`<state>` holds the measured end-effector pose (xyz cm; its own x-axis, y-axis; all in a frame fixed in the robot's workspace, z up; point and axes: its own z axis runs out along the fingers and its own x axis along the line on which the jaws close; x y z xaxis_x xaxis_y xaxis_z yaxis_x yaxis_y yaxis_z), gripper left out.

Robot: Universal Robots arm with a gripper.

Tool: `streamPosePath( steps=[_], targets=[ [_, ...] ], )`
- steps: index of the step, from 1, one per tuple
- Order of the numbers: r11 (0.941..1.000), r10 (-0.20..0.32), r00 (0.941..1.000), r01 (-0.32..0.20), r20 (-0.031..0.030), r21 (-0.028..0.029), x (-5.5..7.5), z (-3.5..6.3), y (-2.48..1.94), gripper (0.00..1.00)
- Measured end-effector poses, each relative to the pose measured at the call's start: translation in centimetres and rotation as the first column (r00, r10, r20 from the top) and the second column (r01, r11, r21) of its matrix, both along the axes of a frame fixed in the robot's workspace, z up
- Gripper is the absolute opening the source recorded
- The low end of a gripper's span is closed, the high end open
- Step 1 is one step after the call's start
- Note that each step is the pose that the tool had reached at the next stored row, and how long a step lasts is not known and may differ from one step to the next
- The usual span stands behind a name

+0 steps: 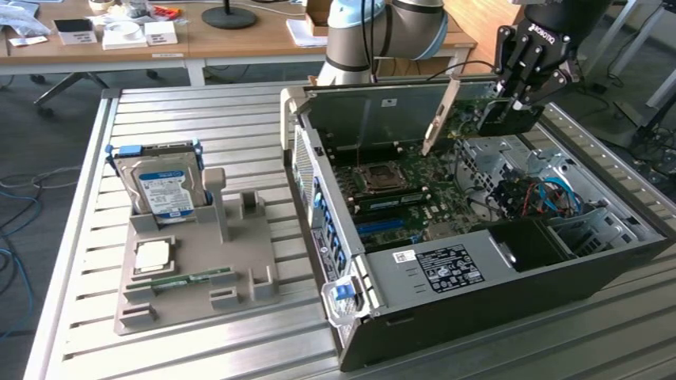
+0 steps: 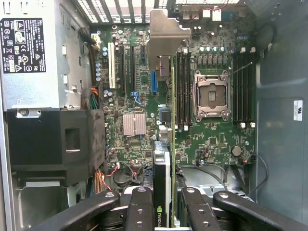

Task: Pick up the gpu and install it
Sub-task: 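Insert the gpu into the slot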

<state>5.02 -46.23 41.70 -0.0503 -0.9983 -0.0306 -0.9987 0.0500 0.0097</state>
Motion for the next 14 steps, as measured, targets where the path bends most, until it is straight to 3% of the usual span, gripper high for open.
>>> streamPosePath(
  steps=[14],
  targets=[
    [1.0, 0.0, 1.0, 0.0, 0.0001, 0.0003, -0.19, -0.58, 0.0, 0.27]
  ],
)
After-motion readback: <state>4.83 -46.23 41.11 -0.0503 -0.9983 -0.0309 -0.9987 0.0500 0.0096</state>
